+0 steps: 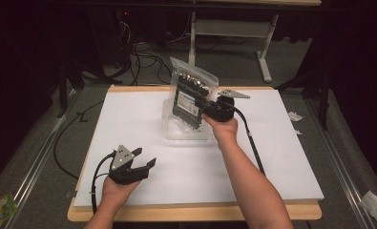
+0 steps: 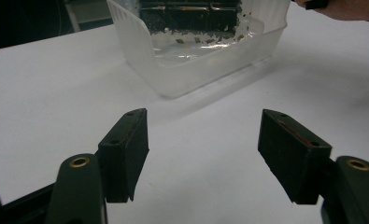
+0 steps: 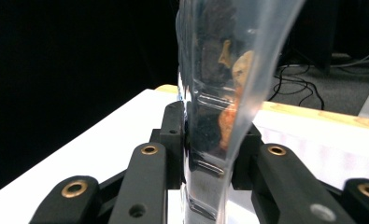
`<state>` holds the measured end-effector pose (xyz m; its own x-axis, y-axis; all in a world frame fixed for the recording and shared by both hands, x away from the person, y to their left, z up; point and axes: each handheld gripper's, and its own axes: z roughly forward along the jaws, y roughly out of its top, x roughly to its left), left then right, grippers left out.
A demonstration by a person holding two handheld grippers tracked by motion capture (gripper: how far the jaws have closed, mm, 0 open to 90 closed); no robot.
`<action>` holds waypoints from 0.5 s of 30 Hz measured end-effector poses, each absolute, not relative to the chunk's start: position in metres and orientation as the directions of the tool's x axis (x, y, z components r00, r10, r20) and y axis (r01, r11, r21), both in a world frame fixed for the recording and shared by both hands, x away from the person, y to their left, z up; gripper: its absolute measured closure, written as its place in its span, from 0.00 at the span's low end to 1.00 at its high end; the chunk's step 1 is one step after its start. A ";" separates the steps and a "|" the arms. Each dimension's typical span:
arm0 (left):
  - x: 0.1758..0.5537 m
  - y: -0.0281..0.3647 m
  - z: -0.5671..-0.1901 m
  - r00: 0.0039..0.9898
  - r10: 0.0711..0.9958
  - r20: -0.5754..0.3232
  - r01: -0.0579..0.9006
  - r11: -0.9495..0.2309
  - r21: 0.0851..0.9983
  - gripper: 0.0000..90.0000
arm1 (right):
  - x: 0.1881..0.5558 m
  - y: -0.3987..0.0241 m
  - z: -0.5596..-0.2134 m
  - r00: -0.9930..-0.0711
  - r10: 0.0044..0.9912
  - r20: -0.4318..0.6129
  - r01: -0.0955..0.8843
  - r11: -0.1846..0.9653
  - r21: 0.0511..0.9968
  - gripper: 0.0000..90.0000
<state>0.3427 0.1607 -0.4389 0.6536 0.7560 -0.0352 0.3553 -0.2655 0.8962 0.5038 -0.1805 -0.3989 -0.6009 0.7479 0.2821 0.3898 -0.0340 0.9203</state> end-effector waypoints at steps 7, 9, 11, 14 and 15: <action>0.344 0.160 -0.440 0.658 0.753 -0.034 0.357 -0.271 0.894 0.38 | 0.506 -0.182 -0.401 -0.573 0.770 0.280 0.411 -0.027 0.911 0.78; 0.344 0.159 -0.440 0.658 0.752 -0.034 0.357 -0.272 0.894 0.38 | 0.507 -0.183 -0.401 -0.551 0.785 0.282 0.424 -0.028 0.905 0.75; 0.344 0.159 -0.440 0.659 0.751 -0.034 0.357 -0.273 0.894 0.38 | 0.508 -0.184 -0.401 -0.545 0.789 0.283 0.429 -0.028 0.903 0.73; 0.344 0.160 -0.440 0.661 0.750 -0.029 0.355 -0.278 0.893 0.38 | 0.510 -0.187 -0.401 -0.535 0.795 0.286 0.443 -0.024 0.896 0.63; 0.344 0.160 -0.440 0.662 0.749 -0.028 0.355 -0.280 0.892 0.38 | 0.510 -0.190 -0.400 -0.529 0.802 0.278 0.448 -0.015 0.894 0.58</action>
